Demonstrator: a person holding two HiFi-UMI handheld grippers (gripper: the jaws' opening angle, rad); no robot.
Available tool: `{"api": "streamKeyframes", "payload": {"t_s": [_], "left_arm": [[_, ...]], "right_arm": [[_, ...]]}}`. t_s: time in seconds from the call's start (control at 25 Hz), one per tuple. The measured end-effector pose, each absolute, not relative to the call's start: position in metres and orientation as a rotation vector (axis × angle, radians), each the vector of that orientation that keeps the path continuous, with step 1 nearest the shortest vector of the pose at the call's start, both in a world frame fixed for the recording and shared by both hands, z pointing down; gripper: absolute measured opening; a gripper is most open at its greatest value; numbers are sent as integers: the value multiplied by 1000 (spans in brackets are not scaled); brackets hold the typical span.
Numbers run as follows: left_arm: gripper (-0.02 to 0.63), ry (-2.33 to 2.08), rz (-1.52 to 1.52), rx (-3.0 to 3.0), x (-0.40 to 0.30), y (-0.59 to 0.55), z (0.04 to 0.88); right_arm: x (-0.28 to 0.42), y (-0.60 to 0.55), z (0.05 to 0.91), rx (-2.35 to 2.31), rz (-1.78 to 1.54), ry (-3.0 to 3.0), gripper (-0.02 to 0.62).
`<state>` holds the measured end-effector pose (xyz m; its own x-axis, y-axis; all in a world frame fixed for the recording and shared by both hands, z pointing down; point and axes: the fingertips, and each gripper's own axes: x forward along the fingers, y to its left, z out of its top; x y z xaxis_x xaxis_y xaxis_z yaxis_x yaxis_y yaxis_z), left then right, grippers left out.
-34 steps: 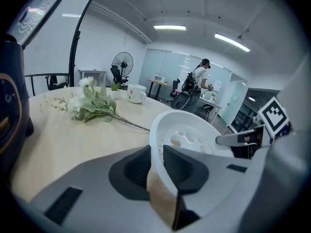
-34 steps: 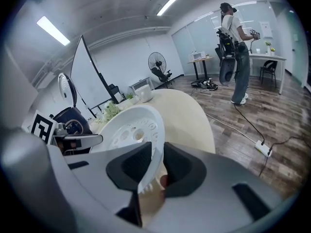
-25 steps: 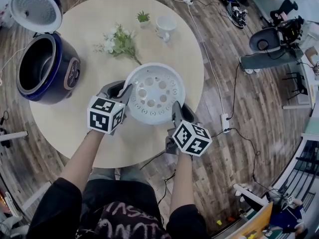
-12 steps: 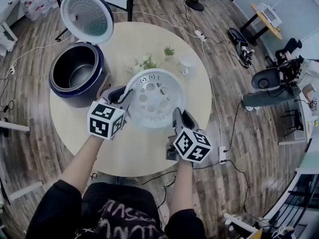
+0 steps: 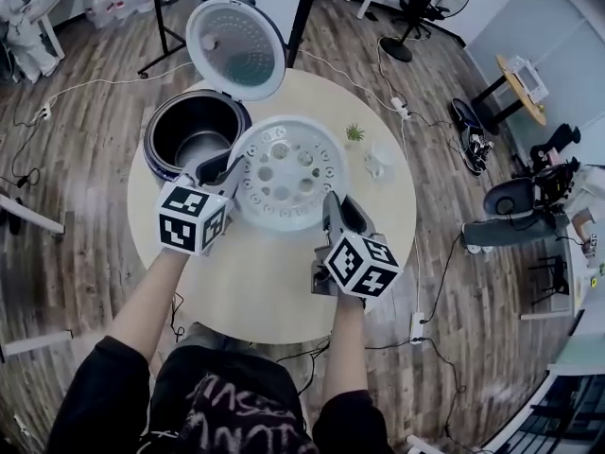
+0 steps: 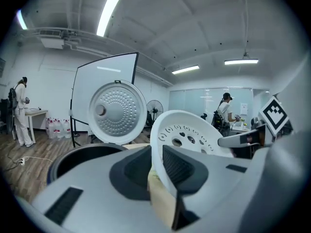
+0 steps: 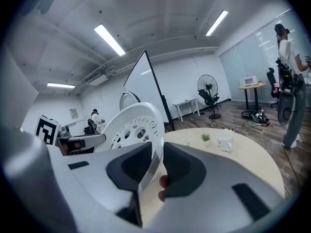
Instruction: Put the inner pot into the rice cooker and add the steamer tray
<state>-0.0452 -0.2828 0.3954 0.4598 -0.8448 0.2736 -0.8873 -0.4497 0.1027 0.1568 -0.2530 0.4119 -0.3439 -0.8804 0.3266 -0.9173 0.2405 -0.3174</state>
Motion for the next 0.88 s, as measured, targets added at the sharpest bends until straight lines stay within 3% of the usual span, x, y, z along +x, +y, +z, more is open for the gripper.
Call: {"api": "streamKeyframes", "payload": {"t_s": [0.56,0.88], "left_arm": [[79,-1792,135,2375,-215,-288,323],[78,-1822,130,2356,-260,-308,311]], "right_arm": [[-13,-305,345,1434,548,-2566,86],[-60,-336,341,1336,567,-2542,89]]}}
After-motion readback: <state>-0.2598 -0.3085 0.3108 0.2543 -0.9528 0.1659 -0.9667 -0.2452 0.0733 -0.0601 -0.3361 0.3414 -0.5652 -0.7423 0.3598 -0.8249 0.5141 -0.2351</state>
